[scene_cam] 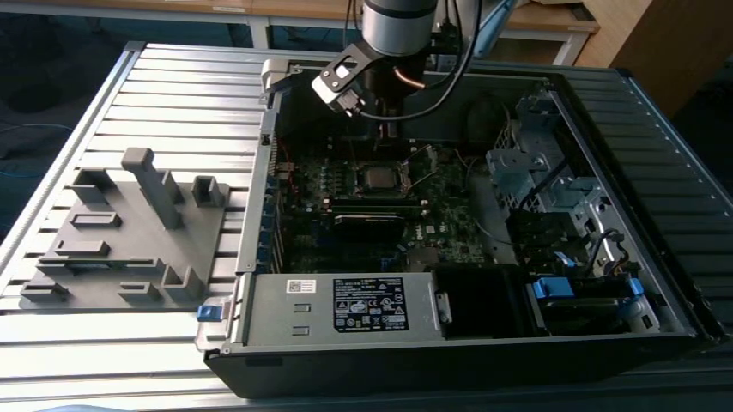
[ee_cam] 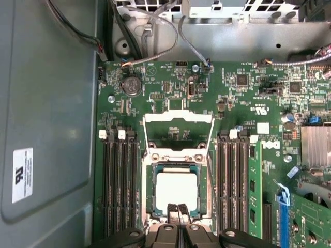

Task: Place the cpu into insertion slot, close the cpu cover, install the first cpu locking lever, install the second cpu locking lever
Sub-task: 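Close the cpu cover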

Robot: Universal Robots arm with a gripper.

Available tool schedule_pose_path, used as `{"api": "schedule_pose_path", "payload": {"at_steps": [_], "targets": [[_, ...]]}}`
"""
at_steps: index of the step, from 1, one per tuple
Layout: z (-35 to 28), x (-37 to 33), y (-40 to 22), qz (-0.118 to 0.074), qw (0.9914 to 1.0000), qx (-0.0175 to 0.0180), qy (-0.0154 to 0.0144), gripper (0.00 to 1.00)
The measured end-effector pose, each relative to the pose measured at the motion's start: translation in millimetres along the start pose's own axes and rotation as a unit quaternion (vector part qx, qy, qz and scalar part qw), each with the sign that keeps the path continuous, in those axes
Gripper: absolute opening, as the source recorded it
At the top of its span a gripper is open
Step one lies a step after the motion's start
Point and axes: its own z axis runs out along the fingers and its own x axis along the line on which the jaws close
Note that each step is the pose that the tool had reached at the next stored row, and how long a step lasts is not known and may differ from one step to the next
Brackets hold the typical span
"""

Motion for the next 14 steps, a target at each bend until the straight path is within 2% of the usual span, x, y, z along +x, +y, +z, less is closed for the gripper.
{"api": "schedule_pose_path", "payload": {"at_steps": [14], "targets": [[0.9, 0.4, 23.7, 0.0, 1.0, 0.0, 0.0001, 0.11]]}}
